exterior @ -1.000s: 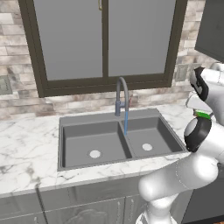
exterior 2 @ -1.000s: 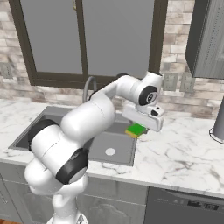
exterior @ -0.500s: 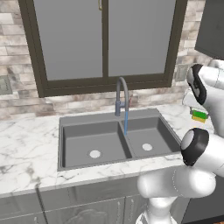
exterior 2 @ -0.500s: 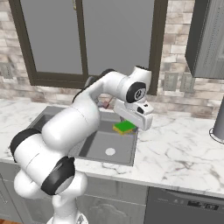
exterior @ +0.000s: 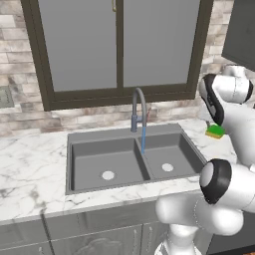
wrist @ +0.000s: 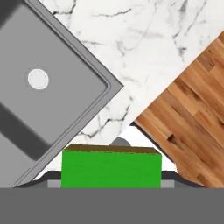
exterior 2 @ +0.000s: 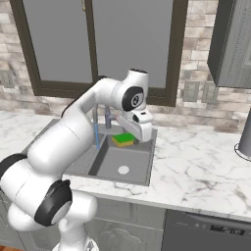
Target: Soak the sponge with water for a few seconds and then drop it inside the sink.
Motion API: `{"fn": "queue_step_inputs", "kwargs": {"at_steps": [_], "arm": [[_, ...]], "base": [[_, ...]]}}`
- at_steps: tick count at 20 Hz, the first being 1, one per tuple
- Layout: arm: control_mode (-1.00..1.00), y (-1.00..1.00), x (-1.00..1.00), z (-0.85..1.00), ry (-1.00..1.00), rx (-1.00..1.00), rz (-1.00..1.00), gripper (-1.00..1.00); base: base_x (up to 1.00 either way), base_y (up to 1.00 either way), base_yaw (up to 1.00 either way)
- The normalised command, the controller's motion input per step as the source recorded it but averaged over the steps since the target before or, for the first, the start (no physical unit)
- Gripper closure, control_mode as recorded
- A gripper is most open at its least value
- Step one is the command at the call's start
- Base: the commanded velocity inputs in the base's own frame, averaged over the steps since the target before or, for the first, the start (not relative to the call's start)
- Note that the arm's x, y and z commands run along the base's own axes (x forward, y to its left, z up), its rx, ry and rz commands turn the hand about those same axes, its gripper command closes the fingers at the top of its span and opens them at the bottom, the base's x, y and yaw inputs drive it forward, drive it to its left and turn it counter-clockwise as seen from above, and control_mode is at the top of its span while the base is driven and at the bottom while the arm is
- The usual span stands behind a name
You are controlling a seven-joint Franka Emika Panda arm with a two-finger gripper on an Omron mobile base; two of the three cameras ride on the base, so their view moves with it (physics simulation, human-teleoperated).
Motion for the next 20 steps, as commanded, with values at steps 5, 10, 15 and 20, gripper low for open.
{"fn": "queue_step_inputs", "kwargs": {"at_steps": [5, 10, 15, 20], "arm": [[-1.0, 0.34, 0.0, 0.0, 0.11, -0.11, -0.26, 1.0], [-1.0, 0.28, -0.12, 0.0, 0.07, -0.07, -0.32, 1.0], [-1.0, 0.14, -0.29, 0.0, 0.01, -0.03, -0.32, 1.0], [-1.0, 0.25, -0.27, 0.0, -0.03, -0.03, -0.24, 1.0]], "base": [[0.0, 0.0, 0.0], [0.0, 0.0, 0.0], [0.0, 0.0, 0.0], [0.0, 0.0, 0.0]]}}
